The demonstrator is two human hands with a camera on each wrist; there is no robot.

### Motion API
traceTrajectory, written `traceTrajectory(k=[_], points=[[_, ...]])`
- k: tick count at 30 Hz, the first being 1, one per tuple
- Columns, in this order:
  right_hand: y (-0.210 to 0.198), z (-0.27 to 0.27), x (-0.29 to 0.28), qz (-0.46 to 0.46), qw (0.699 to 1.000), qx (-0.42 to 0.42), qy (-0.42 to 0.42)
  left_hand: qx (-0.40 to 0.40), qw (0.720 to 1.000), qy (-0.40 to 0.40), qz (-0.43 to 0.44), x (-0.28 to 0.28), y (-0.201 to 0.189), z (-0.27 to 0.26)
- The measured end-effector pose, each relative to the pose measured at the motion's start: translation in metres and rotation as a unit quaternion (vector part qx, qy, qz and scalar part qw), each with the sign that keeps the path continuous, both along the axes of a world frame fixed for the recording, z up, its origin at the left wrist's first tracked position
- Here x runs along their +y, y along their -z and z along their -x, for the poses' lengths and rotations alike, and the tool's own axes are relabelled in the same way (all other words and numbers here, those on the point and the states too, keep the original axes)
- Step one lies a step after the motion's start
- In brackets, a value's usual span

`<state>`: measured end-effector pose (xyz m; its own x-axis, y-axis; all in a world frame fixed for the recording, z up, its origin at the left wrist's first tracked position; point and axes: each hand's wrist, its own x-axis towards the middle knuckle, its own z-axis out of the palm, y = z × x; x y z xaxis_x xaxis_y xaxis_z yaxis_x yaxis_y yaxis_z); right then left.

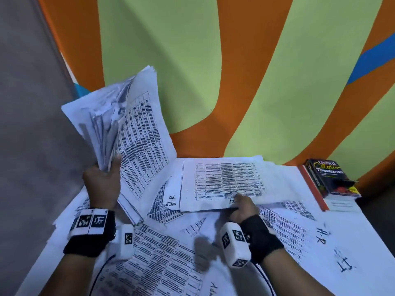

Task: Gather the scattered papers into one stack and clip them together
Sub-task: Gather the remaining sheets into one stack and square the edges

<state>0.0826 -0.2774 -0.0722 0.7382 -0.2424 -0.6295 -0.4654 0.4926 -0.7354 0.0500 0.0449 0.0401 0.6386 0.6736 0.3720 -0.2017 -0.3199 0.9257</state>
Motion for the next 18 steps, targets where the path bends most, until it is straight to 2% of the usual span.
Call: traceTrajectory(k=[3, 5, 6, 7, 9, 11, 14, 16, 18], points=[[-0.011, 0.007, -0.003, 0.041, 0.999, 0.007, -0.007, 0.007, 1.000, -0.007, 0.004, 0.007, 0.002, 0.002], [-0.033, 0.015, -0.006, 0.125, 0.989, -0.004, 0.079, 0.015, 1.000, -0.007, 0.007, 0.009, 0.003, 0.005], [-0.049, 0.018, -0.007, 0.159, 0.977, -0.040, 0.135, 0.021, 1.000, -0.007, 0.005, 0.011, 0.003, 0.006], [-0.068, 0.022, -0.009, 0.192, 0.964, -0.098, 0.154, 0.024, 1.000, -0.004, 0.002, 0.010, 0.002, 0.007], [-0.106, 0.032, -0.017, 0.277, 0.931, -0.217, 0.097, 0.029, 1.000, 0.007, 0.001, 0.009, 0.000, 0.009], [-0.147, 0.042, -0.030, 0.351, 0.883, -0.312, 0.019, 0.034, 0.999, 0.021, 0.000, 0.005, -0.005, 0.009], [-0.197, 0.046, -0.051, 0.369, 0.830, -0.417, -0.037, 0.047, 0.997, 0.059, 0.003, -0.004, -0.013, 0.002], [-0.221, 0.039, -0.065, 0.329, 0.818, -0.468, -0.055, 0.049, 0.995, 0.083, -0.004, -0.012, -0.020, -0.008], [-0.238, 0.028, -0.076, 0.268, 0.834, -0.476, -0.074, 0.051, 0.993, 0.105, -0.014, -0.023, -0.030, -0.017]])
